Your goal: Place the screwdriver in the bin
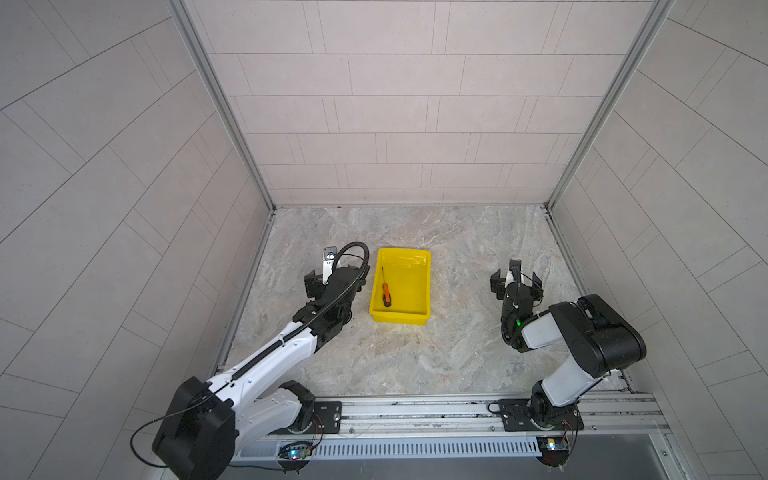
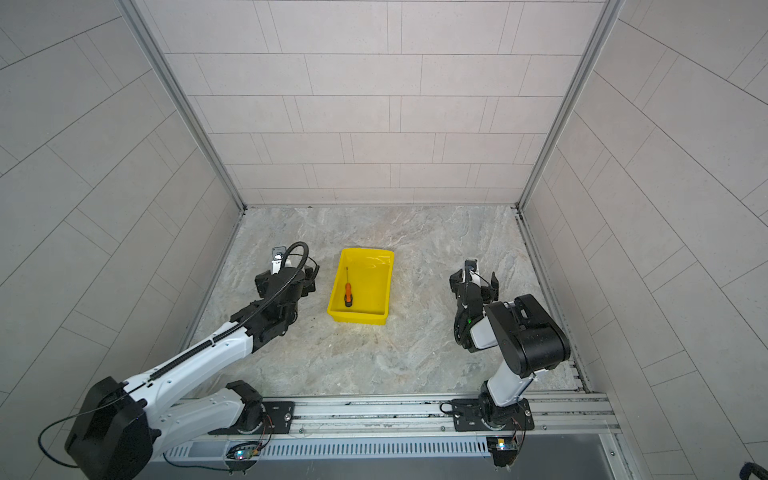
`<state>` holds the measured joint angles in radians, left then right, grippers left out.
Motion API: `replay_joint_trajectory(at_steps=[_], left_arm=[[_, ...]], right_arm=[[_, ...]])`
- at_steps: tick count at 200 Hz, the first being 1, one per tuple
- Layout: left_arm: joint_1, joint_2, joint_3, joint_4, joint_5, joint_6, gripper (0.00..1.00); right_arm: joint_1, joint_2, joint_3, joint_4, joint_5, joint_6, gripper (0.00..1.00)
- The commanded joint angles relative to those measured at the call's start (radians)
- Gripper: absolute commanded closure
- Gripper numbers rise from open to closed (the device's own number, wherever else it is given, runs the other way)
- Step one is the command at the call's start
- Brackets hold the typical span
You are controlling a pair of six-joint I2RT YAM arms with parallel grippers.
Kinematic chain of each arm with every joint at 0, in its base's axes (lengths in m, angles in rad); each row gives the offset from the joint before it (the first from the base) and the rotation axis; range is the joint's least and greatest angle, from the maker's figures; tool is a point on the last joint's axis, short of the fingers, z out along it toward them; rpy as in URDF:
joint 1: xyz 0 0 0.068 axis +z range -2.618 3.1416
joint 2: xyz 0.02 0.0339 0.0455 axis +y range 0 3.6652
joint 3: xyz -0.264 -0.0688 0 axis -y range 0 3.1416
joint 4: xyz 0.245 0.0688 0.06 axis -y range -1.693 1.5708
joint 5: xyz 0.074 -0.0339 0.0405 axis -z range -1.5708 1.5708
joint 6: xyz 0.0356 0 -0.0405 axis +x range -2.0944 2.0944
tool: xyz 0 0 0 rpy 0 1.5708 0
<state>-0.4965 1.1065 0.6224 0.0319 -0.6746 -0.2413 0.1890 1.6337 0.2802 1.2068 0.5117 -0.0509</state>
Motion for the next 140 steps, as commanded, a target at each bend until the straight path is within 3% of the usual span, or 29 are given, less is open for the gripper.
replay_joint_trajectory(at_steps=[1,23,45,75,101,121,128,140], left_arm=[[0.125,0.045,0.040,0.028,0.099,0.183,0.00],[0.249,0.118,0.075,-0.013,0.162,0.156,0.00],[0.323,0.168,0.029,0.107,0.216,0.196,0.00],[0.345,0.235,-0.057,0.354,0.191,0.217,0.00],[0.359,0.324,-0.046,0.391,0.269,0.234,0.00],[0.363,0.400,-0.061,0.492,0.233,0.212,0.00],[0.366,0.404,-0.042,0.457,0.236,0.196,0.00],[0.384,0.413,-0.031,0.445,0.310,0.200,0.00]], right_arm=[[-0.001,-0.015,0.001,-0.001,-0.002,0.004,0.01],[-0.002,-0.015,0.001,-0.001,-0.001,0.004,0.01],[-0.002,-0.015,0.000,-0.002,-0.002,0.004,0.01],[-0.002,-0.015,0.000,-0.002,-0.002,0.004,0.01],[-0.001,-0.015,-0.001,-0.002,-0.001,0.004,0.01],[-0.001,-0.015,0.001,-0.001,-0.001,0.005,0.01],[-0.002,-0.015,0.001,-0.003,-0.001,0.004,0.01],[-0.002,-0.015,0.003,-0.008,-0.004,0.006,0.01]])
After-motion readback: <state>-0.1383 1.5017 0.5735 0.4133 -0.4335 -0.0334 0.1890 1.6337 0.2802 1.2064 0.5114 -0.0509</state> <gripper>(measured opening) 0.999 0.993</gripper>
